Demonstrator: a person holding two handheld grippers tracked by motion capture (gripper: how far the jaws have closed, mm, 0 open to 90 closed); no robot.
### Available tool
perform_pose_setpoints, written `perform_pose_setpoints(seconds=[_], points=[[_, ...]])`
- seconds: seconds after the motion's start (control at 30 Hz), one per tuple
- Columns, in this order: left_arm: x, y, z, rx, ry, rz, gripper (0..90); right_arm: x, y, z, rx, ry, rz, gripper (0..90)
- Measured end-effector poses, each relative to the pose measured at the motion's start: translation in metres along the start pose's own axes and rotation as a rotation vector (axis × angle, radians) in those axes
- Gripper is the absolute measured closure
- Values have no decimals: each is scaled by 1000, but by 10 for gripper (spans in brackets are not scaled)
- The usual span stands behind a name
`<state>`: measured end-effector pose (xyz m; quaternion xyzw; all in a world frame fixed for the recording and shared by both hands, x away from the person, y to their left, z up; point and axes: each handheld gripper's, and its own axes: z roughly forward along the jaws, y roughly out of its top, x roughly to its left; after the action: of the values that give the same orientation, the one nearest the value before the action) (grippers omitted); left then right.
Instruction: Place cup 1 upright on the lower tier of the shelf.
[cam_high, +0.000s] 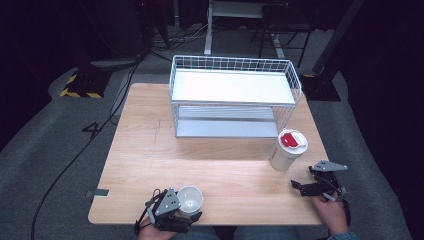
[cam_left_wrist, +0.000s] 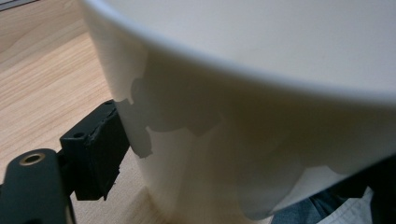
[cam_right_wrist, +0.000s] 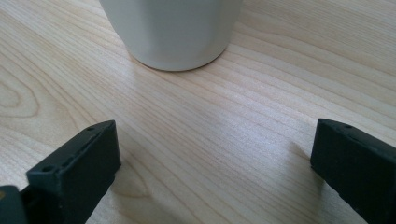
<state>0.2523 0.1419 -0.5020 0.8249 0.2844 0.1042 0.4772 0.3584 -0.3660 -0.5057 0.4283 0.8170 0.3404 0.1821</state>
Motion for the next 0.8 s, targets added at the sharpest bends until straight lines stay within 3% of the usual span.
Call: perform_pose_setpoints(seconds=[0.13, 0.67, 0.8], points=[[-1, -1, 0, 0, 2, 16, 212, 0, 0, 0, 0, 0, 0, 18], [-1, -1, -2, -10, 4, 5, 221, 0, 0, 0, 0, 0, -2, 18], [-2, 1, -4, -36, 11, 4, 221, 0, 0, 0, 0, -2, 0, 18]])
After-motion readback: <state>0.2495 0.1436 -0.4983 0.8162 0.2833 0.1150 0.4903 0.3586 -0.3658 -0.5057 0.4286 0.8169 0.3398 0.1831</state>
